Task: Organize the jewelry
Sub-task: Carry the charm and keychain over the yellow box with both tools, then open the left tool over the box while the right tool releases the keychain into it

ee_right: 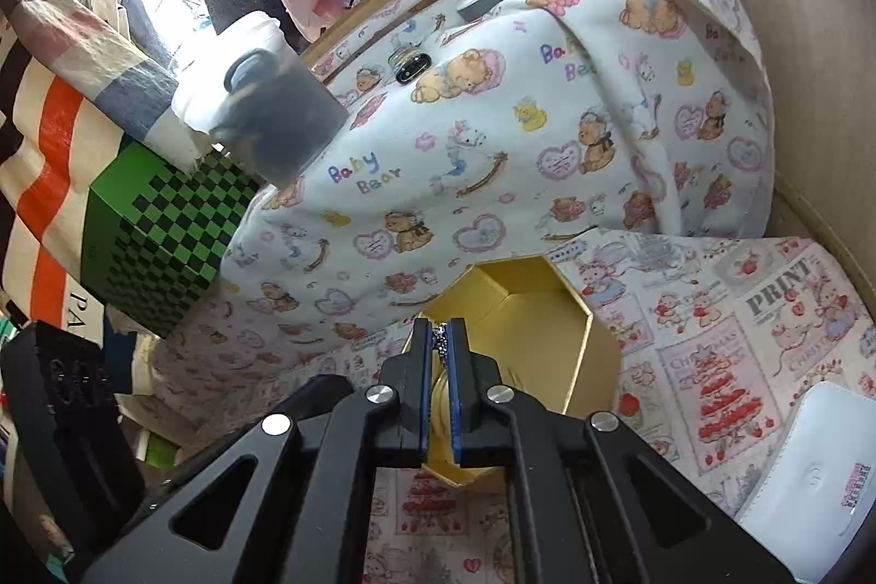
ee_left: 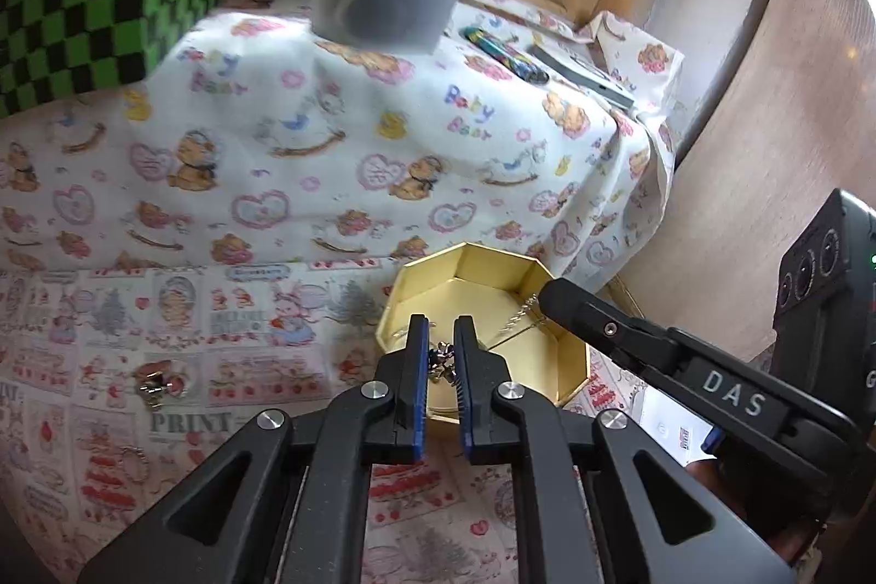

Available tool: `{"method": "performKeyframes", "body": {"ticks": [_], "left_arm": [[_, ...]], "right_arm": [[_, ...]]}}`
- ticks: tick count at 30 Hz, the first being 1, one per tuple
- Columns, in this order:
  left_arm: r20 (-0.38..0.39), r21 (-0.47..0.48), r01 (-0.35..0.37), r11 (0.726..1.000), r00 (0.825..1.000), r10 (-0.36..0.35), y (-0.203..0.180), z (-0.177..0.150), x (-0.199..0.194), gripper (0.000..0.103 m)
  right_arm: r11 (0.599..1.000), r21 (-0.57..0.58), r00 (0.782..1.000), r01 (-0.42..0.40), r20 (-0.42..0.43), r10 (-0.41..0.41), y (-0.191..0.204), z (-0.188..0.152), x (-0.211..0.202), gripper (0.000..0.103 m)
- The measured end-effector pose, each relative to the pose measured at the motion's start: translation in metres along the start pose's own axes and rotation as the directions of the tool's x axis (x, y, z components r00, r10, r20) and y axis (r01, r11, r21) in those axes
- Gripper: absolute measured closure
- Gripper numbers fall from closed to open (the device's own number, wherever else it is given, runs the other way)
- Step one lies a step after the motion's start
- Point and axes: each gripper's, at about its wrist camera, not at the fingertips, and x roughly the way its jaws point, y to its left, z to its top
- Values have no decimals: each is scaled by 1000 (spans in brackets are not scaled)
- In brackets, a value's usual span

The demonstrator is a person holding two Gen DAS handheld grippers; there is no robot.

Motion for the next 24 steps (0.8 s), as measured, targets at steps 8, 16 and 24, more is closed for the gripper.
{"method": "performKeyframes", "body": {"ticks": [8,16,24], "left_arm": [[3,-12,27,1000,1000,-27,-2,-5,14,94],[91,56,-24,998,996,19,-2,-4,-16,73],[270,125,-170,977,954,132,5,-5,-87,67]], "right_arm": [[1000,25,1000,13,6,-13,-5,3,-4,97],[1000,4,1000,26,-7,-26,0,1,-2,92],[997,-55,998,57,11,-56,13,-2,-5,88]]}}
